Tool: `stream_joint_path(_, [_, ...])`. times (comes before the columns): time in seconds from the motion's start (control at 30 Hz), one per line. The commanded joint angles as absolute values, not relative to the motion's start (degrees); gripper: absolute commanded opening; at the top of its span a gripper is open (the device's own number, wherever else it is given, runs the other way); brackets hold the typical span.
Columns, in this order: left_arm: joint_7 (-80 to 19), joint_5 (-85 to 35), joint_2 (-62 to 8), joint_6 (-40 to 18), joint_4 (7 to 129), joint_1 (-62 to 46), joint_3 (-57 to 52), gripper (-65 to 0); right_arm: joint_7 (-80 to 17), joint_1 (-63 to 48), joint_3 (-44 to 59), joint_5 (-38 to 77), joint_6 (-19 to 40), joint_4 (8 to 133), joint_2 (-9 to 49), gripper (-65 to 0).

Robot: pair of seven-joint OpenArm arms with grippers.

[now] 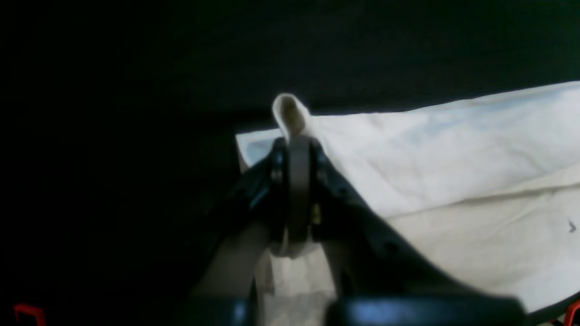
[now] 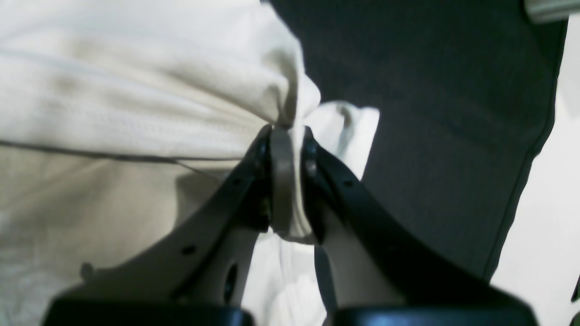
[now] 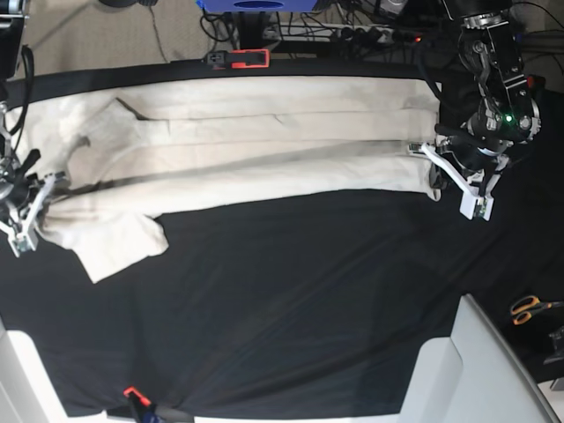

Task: Fold the T-shirt properly
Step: 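Pull the shirt toward the arms with both grippers, narrowing it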

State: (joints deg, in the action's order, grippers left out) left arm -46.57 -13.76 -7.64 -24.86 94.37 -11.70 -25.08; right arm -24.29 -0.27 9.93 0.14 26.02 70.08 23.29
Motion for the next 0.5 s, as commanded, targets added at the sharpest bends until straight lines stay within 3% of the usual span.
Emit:
stream_joint_path(0.0, [-45.5, -14.3, -8.2, -24.7, 95.4, -11.5, -25.4, -65.0, -24.0, 0.4, 10.6, 0.4, 25.6, 71.1, 23.5, -64.8])
stream_joint_path(0.47, [-41.4, -14.2, -8.2, -24.7, 92.0, -13.4, -22.5, -65.0, -25.6, -2.7, 13.3, 0.2, 25.6, 70.8, 21.2, -64.4])
